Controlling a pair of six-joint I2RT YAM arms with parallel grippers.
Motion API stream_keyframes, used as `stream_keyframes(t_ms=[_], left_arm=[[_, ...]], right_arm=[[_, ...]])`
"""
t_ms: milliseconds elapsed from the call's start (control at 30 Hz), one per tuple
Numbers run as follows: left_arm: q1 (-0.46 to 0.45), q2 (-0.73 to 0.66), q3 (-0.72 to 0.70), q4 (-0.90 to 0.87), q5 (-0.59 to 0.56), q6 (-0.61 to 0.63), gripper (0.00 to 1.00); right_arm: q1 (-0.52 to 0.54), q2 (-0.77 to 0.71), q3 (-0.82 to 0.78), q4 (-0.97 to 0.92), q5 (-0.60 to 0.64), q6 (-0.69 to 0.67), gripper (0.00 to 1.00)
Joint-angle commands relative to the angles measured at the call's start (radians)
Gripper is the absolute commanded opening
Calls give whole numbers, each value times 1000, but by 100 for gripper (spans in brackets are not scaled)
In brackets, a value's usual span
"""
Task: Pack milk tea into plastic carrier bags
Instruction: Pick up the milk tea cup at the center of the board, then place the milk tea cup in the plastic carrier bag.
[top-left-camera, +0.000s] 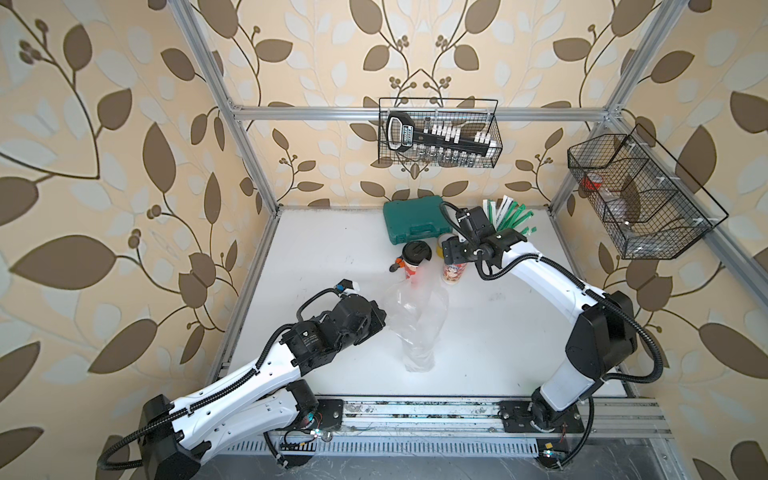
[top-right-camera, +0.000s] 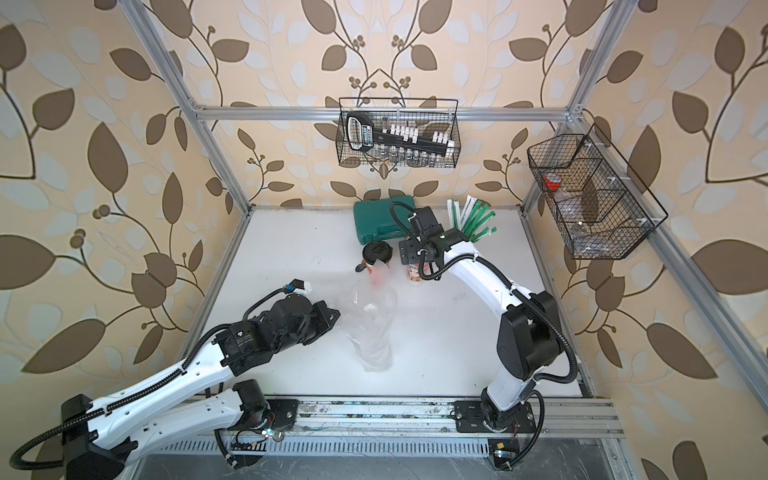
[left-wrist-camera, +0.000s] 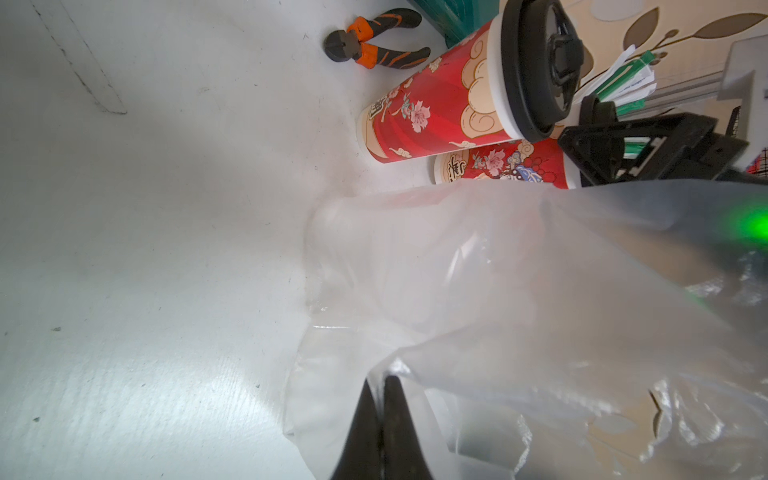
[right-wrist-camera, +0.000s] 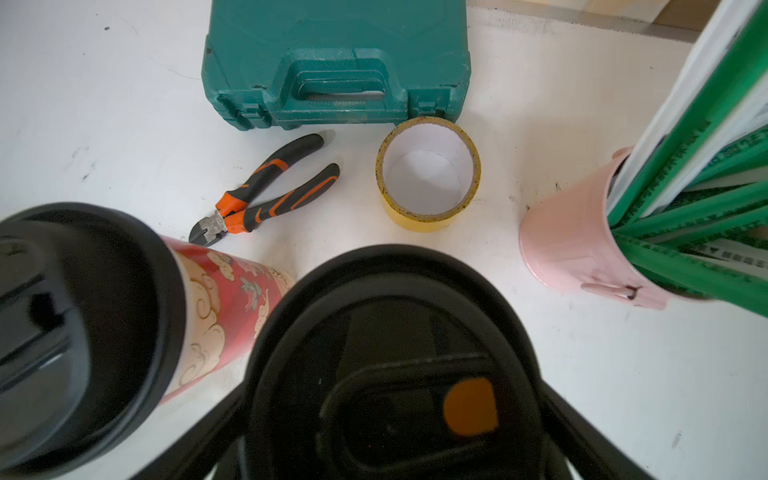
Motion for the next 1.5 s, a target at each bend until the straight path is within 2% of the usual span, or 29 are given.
stream_keyframes(t_ms=[0,300,367,467,600,700,800,1233,1467], left_arm=[[13,-11,-3,27,-2,-14,0],[16,-5,2,32,0,-14,0],[16,-5,2,37,0,-14,0],[16,1,3,38,0,-13,0],[17,2,-1,40,3,-21,0],[17,-8,-3,40,1,-25,0],[17,-18,-3,32,-8,-23,0],[17,-47,-40,27,-6,-16,0],[17,-71,-56,19,-20,-22,0]], right_arm=[[6,-74,59,-82,-16,-8,89],[173,-302,255,-324,-4,38,82],[231,-321,309,-359,4,46,80],[350,-319,405,-411,87,68,80],[452,-305,512,-423,50,88,77],[539,-304,507,-425,11,118,77],[602,-308,448,-459,26,158,76],[617,-392,225,-485,-2,219,74],[617,-412,212,-497,-9,216,74]])
